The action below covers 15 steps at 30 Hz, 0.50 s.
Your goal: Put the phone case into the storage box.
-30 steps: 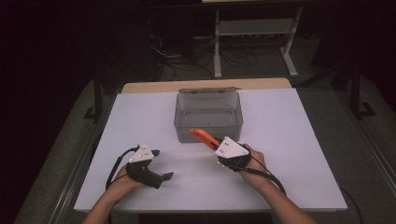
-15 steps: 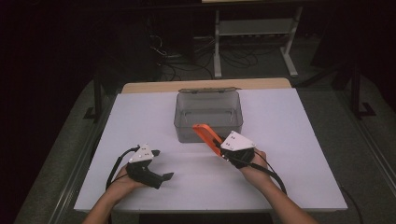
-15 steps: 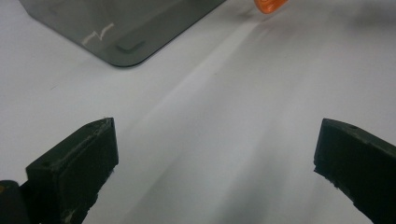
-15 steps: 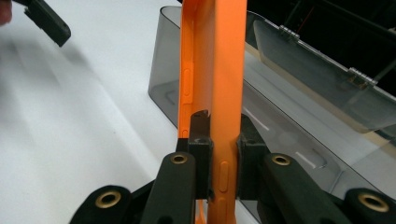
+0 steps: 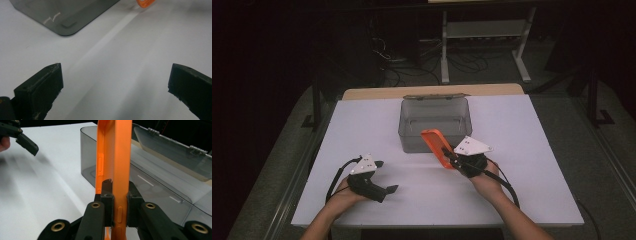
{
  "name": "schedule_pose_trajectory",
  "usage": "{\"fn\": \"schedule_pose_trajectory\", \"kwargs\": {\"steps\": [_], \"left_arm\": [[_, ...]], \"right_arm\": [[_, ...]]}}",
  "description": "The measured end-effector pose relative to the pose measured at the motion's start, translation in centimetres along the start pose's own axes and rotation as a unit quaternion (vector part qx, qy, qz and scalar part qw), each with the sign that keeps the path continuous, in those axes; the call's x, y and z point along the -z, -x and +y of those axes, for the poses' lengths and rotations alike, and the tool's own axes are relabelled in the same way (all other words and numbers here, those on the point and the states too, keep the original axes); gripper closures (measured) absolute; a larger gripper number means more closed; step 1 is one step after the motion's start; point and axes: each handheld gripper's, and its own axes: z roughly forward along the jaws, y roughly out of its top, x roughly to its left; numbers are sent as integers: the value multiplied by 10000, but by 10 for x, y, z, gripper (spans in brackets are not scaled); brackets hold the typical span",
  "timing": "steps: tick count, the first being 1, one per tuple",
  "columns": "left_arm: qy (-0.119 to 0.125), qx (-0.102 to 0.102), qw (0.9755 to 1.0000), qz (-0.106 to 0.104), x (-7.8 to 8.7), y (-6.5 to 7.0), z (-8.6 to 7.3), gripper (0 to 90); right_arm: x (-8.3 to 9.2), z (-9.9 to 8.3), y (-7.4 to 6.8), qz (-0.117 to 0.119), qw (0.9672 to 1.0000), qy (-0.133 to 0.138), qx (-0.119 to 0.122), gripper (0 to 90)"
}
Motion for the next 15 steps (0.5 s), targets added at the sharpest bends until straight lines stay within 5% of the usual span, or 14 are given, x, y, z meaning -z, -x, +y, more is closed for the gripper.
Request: {"fn": "schedule_pose_trajectory", "kwargs": {"steps": [8,15], "left_arm": [[2,12,10000,6,0,0,0,0],[9,-5,10000,12,0,0,0,0]], "right_arm": [[2,-1,7,136,9992,38,-366,787],[4,-2,12,157,9988,55,-459,787]]}}
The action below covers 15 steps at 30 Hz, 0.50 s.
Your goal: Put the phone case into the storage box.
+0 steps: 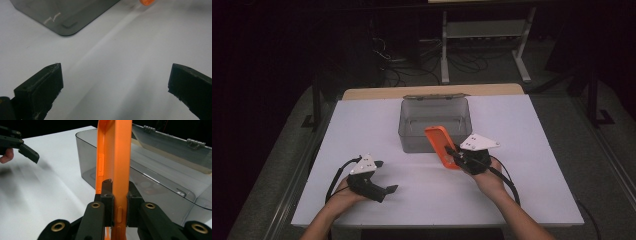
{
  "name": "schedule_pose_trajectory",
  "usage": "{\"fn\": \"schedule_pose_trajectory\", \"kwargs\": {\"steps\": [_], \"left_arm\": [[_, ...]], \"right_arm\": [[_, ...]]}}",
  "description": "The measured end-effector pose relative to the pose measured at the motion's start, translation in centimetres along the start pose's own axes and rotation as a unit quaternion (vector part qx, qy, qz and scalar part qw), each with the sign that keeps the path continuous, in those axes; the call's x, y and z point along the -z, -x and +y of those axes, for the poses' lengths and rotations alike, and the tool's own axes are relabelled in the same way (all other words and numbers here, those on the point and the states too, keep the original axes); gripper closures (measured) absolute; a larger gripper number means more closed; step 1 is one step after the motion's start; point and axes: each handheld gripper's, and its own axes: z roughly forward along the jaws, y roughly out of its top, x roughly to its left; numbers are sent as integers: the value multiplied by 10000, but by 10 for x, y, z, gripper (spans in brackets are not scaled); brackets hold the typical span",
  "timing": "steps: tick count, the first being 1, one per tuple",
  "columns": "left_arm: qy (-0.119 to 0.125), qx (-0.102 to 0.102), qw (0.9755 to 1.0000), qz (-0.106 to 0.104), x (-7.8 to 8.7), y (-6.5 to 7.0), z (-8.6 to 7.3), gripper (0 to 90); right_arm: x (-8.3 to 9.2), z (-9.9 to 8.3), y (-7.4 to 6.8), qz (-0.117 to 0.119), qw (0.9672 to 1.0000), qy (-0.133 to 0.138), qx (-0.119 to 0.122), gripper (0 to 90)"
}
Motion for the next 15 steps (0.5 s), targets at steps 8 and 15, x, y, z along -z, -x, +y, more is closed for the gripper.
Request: {"fn": "schedule_pose_trajectory", "kwargs": {"steps": [8,15], "left_arm": [[2,-1,10000,-1,0,0,0,0],[3,-8,10000,-2,0,0,0,0]], "right_arm": [[3,0,3,47,10000,-10,-15,786],[7,1,5,48,10000,1,-64,787]]}}
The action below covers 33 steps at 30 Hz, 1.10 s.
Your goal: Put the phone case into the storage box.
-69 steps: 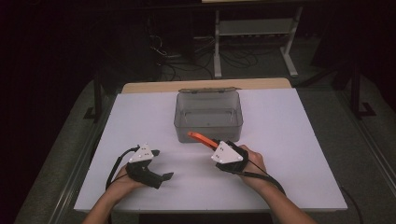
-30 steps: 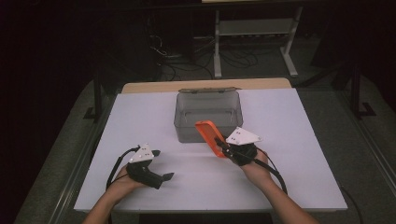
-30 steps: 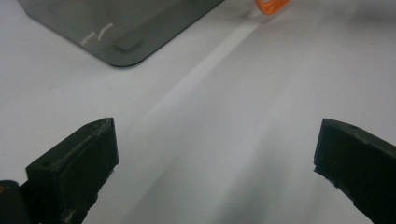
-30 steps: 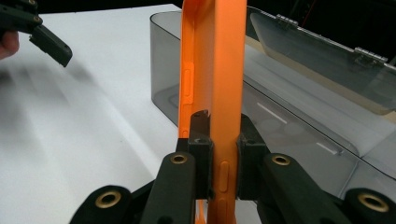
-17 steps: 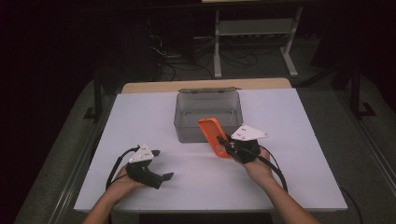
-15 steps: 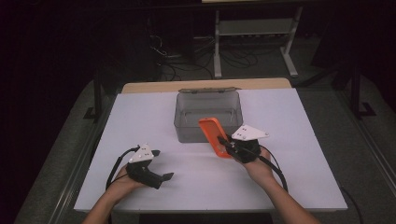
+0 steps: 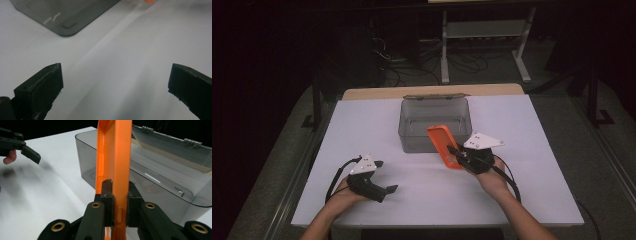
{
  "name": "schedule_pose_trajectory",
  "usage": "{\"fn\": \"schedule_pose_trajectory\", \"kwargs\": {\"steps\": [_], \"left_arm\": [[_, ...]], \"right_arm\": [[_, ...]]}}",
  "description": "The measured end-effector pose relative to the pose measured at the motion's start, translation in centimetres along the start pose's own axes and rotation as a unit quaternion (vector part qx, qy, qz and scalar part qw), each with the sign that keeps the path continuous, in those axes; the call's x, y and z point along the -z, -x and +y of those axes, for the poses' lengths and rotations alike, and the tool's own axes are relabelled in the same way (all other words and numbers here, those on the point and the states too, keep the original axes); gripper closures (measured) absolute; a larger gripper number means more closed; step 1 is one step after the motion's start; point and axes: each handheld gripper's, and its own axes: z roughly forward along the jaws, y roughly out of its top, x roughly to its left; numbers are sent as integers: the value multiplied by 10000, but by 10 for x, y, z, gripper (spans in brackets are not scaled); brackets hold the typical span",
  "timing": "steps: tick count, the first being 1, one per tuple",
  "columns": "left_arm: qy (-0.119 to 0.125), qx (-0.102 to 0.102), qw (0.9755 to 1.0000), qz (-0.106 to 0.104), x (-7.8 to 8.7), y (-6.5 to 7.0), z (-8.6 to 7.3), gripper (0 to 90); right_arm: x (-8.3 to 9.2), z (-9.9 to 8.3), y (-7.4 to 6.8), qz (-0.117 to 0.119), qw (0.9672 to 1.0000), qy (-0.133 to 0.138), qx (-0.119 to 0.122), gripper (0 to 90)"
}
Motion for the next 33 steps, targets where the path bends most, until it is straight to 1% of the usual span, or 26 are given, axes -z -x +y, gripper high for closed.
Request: {"fn": "schedule_pose_trajectory", "kwargs": {"steps": [18,21,30,33], "left_arm": [[30,28,10000,9,0,1,0,0],[28,40,10000,13,0,0,0,0],[24,16,10000,15,0,0,0,0],[37,44,10000,14,0,0,0,0]], "right_arm": [[7,7,4,43,10000,54,5,786],[8,11,6,80,10000,32,37,786],[11,20,9,213,9998,-32,25,786],[10,22,9,221,9997,-41,47,786]]}}
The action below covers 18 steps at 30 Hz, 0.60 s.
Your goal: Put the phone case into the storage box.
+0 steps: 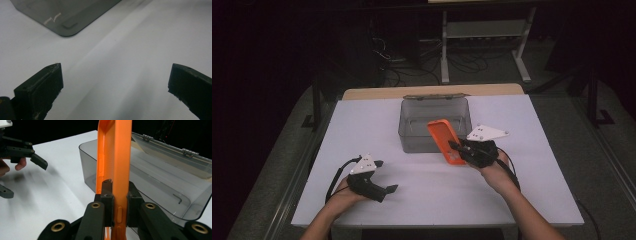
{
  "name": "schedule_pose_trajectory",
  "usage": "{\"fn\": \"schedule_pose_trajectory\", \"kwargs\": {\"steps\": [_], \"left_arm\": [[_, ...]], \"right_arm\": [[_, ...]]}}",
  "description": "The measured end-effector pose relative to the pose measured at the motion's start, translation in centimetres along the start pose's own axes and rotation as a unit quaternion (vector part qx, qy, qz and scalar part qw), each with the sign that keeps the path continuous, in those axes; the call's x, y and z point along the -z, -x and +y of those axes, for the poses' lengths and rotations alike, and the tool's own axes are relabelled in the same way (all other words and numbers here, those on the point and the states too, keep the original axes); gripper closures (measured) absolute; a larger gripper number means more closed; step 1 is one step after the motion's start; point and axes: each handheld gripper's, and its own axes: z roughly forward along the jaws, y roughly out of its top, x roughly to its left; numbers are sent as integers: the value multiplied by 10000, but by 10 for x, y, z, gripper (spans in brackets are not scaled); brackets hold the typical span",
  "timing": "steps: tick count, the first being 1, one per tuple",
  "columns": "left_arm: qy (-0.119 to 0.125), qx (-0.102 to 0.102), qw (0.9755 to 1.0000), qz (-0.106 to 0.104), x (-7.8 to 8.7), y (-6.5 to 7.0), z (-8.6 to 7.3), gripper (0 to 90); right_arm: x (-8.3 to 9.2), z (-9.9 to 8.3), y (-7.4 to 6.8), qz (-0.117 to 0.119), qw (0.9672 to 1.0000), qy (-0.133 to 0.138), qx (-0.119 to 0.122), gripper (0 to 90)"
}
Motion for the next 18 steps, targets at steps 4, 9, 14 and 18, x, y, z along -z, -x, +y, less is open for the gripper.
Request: {"fn": "schedule_pose_trajectory", "kwargs": {"steps": [4,9,14,18], "left_arm": [[3,12,10000,-2,0,0,0,0],[-6,-11,10000,0,0,0,0,0],[-10,-10,10000,-2,0,0,0,0],[-12,-12,10000,-6,0,0,0,0]], "right_arm": [[0,5,1,18,10000,16,2,786],[1,11,3,15,10000,24,22,786],[2,17,5,21,10000,41,12,786],[3,21,8,31,10000,49,-5,786]]}}
